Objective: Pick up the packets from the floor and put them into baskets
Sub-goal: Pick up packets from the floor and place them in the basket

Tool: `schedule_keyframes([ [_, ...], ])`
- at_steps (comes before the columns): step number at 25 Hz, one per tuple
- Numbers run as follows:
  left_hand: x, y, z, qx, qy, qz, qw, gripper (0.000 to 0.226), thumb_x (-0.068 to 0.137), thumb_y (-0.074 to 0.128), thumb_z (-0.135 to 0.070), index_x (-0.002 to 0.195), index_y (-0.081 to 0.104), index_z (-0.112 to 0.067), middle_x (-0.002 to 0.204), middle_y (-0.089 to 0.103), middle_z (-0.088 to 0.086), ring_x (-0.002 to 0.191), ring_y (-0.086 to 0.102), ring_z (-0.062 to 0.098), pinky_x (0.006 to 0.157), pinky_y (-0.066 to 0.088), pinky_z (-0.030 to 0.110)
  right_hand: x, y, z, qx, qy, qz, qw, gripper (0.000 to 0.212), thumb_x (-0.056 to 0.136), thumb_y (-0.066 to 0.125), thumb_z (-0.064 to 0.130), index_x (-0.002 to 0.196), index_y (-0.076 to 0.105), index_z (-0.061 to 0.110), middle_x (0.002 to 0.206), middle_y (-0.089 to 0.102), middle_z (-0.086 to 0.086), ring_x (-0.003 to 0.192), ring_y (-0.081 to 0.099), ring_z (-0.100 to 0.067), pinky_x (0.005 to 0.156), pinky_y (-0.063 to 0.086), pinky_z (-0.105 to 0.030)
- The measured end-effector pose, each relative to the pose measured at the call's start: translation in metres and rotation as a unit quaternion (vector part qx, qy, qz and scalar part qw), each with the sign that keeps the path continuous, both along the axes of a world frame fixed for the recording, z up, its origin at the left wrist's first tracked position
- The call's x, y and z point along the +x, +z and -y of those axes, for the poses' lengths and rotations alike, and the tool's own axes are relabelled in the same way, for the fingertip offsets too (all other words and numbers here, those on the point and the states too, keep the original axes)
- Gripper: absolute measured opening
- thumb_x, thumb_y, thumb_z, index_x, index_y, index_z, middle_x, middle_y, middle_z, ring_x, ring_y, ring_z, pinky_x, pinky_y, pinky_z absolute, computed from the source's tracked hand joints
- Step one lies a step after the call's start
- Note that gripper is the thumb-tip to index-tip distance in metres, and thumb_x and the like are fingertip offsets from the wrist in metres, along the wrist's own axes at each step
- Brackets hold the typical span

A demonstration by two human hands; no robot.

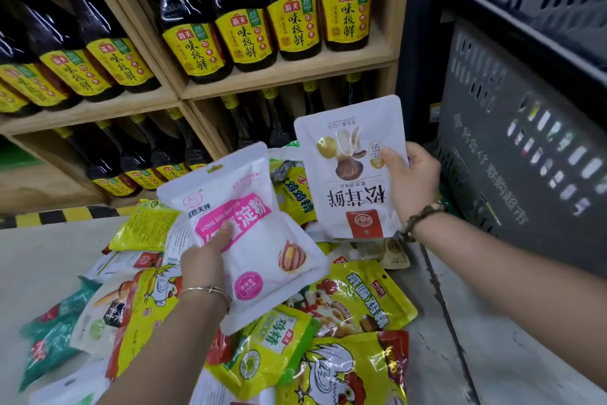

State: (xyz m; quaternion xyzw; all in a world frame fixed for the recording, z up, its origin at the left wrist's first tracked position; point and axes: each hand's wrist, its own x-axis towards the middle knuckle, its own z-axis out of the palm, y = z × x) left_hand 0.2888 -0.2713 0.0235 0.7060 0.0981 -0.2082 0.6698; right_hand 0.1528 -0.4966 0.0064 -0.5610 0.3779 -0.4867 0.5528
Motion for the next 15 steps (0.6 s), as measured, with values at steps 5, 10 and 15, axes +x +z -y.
schedule_keyframes([
  [5, 0.009, 0.027, -0.001, -0.077, -0.028, 0.024, 0.996, 0.03, 0.08, 0.071, -0.026, 0.098, 0.062, -0.004, 0.084, 0.067, 0.013, 0.057, 0.067, 0.023, 0.045, 0.053, 0.027, 0.001, 0.036, -0.014, -0.036, 0.002, -0.008, 0.999, 0.022, 0.089, 0.058, 0.019, 0.068, 0.061, 0.014, 0.064, 0.063, 0.004, 0.055, 0.057, -0.007, 0.047, 0.046, -0.021],
  [10, 0.011, 0.057, 0.003, -0.145, -0.066, 0.051, 0.986, 0.027, 0.079, 0.067, -0.04, 0.08, 0.065, -0.013, 0.076, 0.068, 0.009, 0.055, 0.067, 0.021, 0.06, 0.057, 0.037, -0.016, 0.076, -0.021, -0.042, -0.021, 0.023, 0.999, 0.023, 0.088, 0.059, 0.02, 0.066, 0.061, 0.012, 0.062, 0.063, 0.001, 0.057, 0.058, -0.012, 0.051, 0.047, -0.025],
  [15, 0.005, 0.098, 0.018, -0.207, -0.078, 0.089, 0.971, 0.032, 0.084, 0.064, -0.039, 0.093, 0.066, -0.008, 0.078, 0.07, 0.01, 0.061, 0.069, 0.022, 0.057, 0.059, 0.04, -0.036, 0.139, -0.033, -0.124, -0.041, 0.051, 0.99, 0.026, 0.087, 0.059, 0.019, 0.061, 0.059, 0.02, 0.053, 0.06, 0.013, 0.05, 0.051, 0.0, 0.047, 0.041, -0.015],
])
